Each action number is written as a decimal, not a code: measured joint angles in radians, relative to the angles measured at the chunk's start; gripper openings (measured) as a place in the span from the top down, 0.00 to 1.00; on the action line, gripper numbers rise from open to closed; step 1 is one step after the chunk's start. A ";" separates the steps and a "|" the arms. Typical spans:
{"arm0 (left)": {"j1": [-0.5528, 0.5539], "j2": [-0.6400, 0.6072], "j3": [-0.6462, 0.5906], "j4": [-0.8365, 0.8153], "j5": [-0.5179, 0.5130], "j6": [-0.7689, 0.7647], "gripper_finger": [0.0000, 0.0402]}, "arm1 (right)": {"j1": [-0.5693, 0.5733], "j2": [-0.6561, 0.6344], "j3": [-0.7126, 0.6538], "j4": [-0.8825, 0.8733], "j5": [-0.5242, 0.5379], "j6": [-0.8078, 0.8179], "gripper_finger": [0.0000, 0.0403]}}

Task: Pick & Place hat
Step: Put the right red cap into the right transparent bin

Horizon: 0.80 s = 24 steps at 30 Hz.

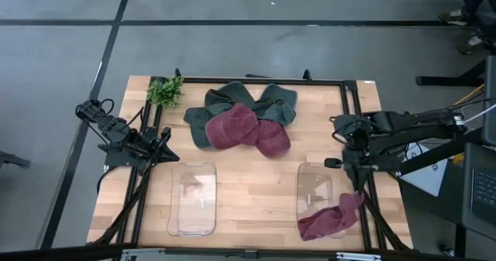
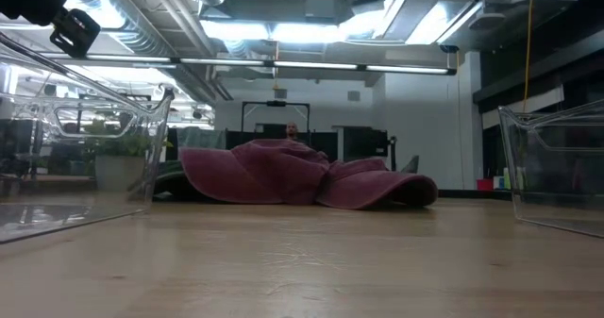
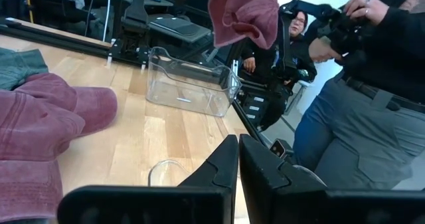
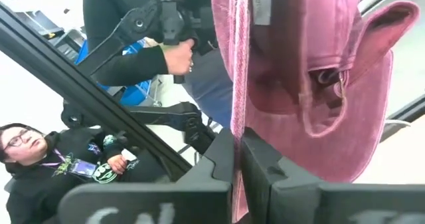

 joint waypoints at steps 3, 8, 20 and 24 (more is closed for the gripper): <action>0.000 0.000 0.000 0.000 0.000 0.000 0.97 | -0.010 0.001 -0.055 0.081 -0.019 0.029 0.97; 0.000 0.000 0.000 0.000 0.000 0.000 0.97 | -0.010 0.001 -0.122 0.177 -0.035 0.075 0.97; 0.000 0.000 0.000 0.000 0.000 0.000 0.98 | -0.010 0.001 -0.210 0.304 -0.027 0.075 0.97; 0.000 0.000 0.000 0.000 0.000 0.000 0.97 | -0.009 0.002 -0.244 0.345 -0.014 0.075 0.97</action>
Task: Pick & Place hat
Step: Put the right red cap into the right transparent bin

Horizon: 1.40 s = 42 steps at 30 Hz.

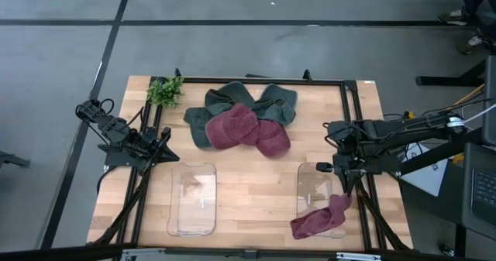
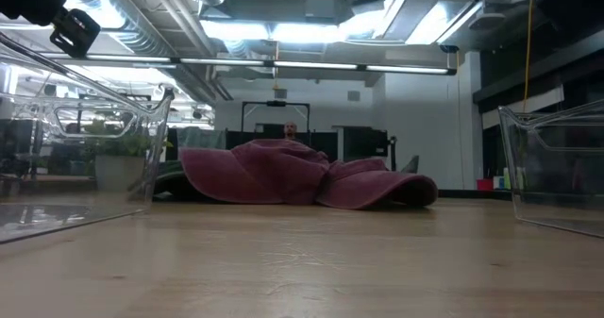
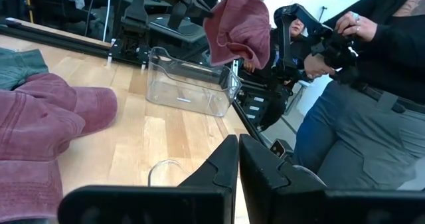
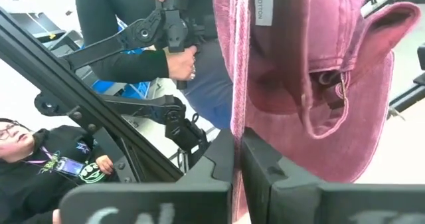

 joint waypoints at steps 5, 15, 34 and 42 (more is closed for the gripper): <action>0.000 0.000 0.000 0.000 0.000 0.000 0.97 | 0.000 0.012 -0.023 0.011 0.007 0.003 0.97; 0.000 0.000 0.000 0.000 0.000 0.000 0.97 | 0.000 0.049 -0.029 0.021 0.008 -0.005 0.97; 0.000 0.000 0.000 0.000 0.000 0.000 0.97 | 0.002 0.065 -0.209 0.270 0.035 0.210 0.97; 0.000 0.000 0.000 0.000 0.000 0.000 0.97 | 0.001 0.065 -0.229 0.276 0.046 0.199 0.95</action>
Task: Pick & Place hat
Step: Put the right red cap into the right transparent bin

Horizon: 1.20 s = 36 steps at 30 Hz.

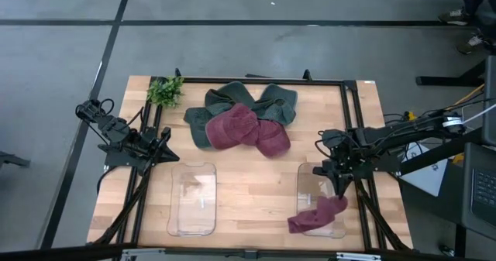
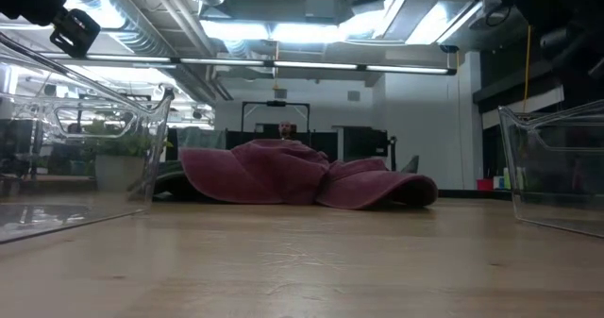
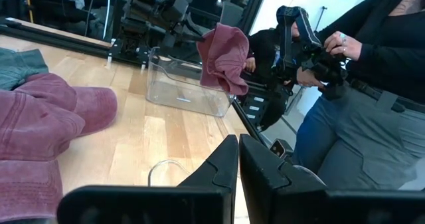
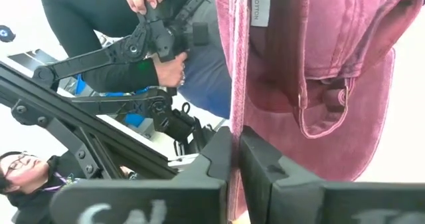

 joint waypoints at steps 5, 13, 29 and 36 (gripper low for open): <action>0.000 0.000 0.000 0.000 0.000 0.000 0.98 | -0.001 0.000 0.000 -0.015 0.006 -0.024 0.95; 0.000 0.000 0.000 0.000 0.000 0.000 0.97 | -0.001 0.000 0.000 -0.043 0.054 -0.024 0.93; 0.000 0.000 0.000 0.000 0.000 0.000 0.97 | -0.001 -0.001 0.000 -0.041 0.237 0.088 0.92; 0.000 0.000 0.000 0.000 0.000 0.000 0.98 | -0.001 -0.002 0.000 -0.034 0.260 0.120 0.92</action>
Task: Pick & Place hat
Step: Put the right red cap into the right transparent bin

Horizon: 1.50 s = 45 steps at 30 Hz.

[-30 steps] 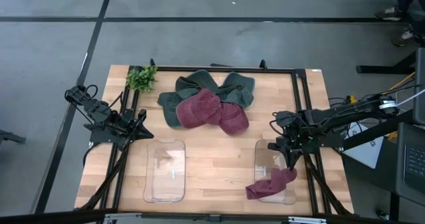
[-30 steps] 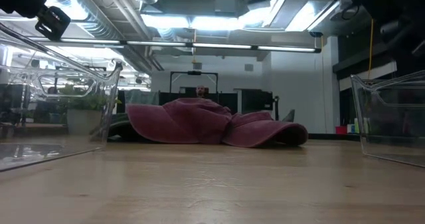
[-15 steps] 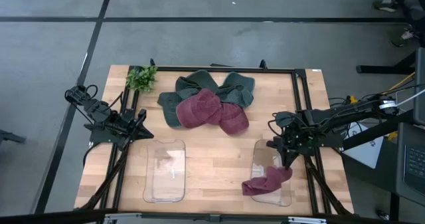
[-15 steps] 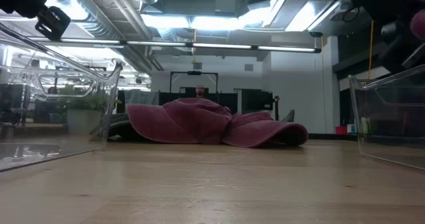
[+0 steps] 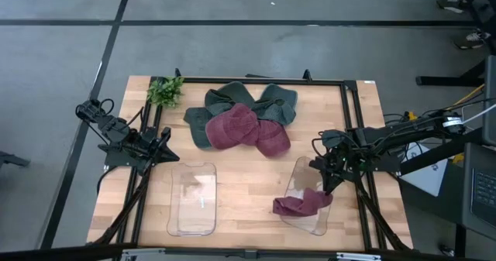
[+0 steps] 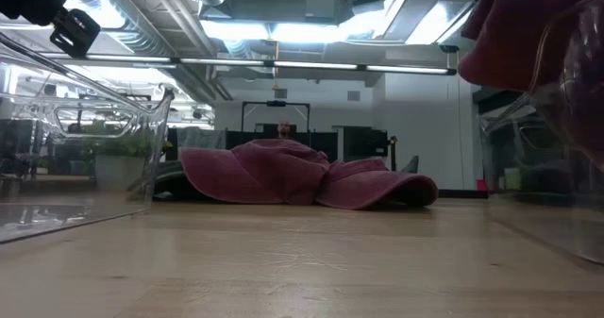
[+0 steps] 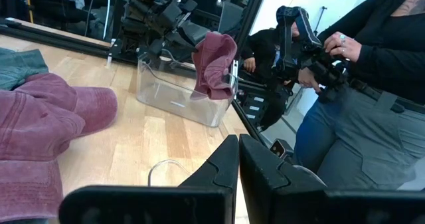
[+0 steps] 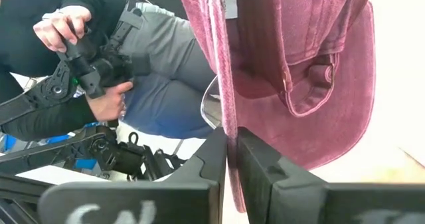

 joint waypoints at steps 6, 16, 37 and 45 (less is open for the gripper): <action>0.000 0.000 0.000 0.000 0.000 0.000 0.97 | 0.000 -0.004 0.000 0.019 0.000 0.053 0.92; 0.000 0.000 0.000 0.000 0.000 0.000 0.97 | 0.000 -0.066 0.081 -0.079 0.029 0.048 0.92; 0.000 0.000 0.000 0.000 0.000 0.000 0.97 | 0.000 -0.133 0.113 -0.296 0.226 -0.111 0.65; 0.000 0.000 0.000 0.000 0.000 0.000 0.97 | 0.000 -0.133 0.125 -0.298 0.234 -0.117 0.61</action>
